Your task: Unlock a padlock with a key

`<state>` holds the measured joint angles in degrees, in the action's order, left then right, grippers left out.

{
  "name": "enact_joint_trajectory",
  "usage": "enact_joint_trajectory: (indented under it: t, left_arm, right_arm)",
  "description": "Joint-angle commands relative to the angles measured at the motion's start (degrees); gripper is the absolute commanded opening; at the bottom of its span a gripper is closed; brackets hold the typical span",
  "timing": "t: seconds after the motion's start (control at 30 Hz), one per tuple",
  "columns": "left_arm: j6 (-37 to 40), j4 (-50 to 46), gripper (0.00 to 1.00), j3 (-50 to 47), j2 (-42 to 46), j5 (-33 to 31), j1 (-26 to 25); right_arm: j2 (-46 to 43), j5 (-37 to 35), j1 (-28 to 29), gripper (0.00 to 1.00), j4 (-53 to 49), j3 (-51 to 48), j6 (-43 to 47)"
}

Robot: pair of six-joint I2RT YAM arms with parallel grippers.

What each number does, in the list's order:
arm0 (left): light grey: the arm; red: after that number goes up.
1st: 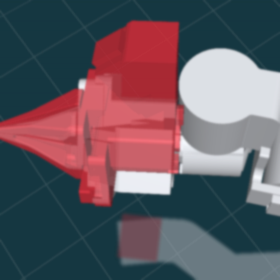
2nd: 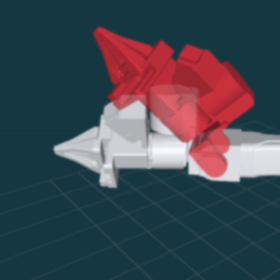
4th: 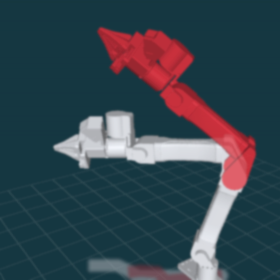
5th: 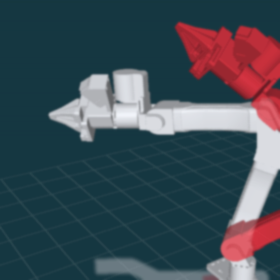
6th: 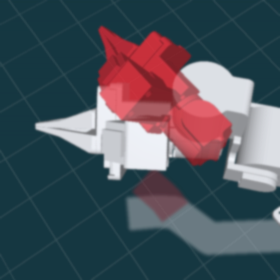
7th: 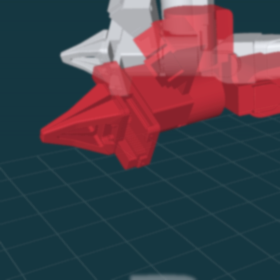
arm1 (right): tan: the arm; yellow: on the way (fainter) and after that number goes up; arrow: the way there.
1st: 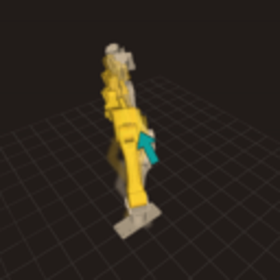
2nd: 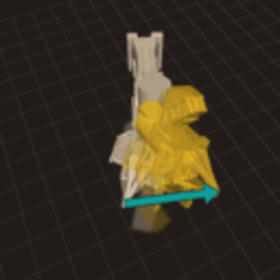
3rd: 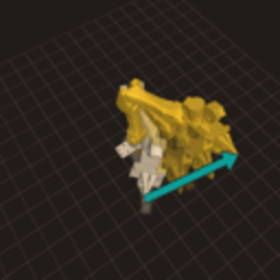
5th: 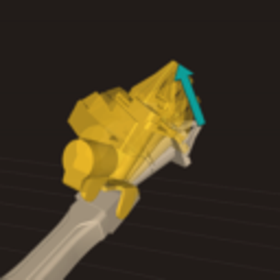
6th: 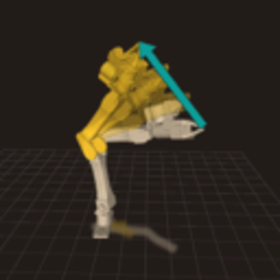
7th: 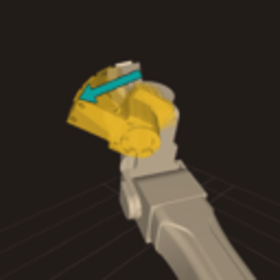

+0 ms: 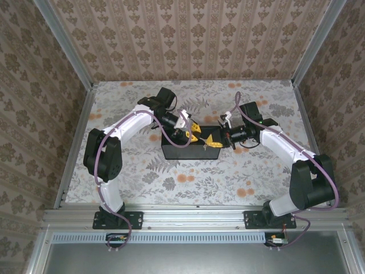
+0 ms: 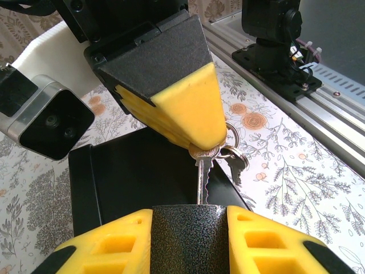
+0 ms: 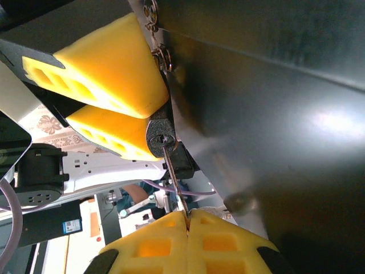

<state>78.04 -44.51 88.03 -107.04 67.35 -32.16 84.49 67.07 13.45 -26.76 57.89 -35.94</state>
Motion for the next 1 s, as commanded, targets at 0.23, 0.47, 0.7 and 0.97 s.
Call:
enact_joint_trajectory:
  t: [0.23,0.47,0.7,0.97]
  left_arm:
    - [5.0,-5.0,0.23,2.3,2.2,6.6,-0.4]
    - [7.0,-8.5,0.21,3.9,1.4,5.9,-0.4]
    - [1.6,-2.5,0.22,2.7,1.2,5.0,-0.1]
    - [-13.8,16.3,0.25,-3.6,4.0,-3.2,-1.7]
  right_arm:
    - [-0.2,-2.8,-0.1,0.00,3.2,-0.4,-1.8]
    - [-0.8,-4.4,-0.1,0.00,1.5,0.2,-0.5]
    - [-2.3,-4.3,0.0,0.00,1.3,-0.6,-0.3]
    - [-7.3,-7.7,0.7,0.00,8.0,-5.9,-7.4]
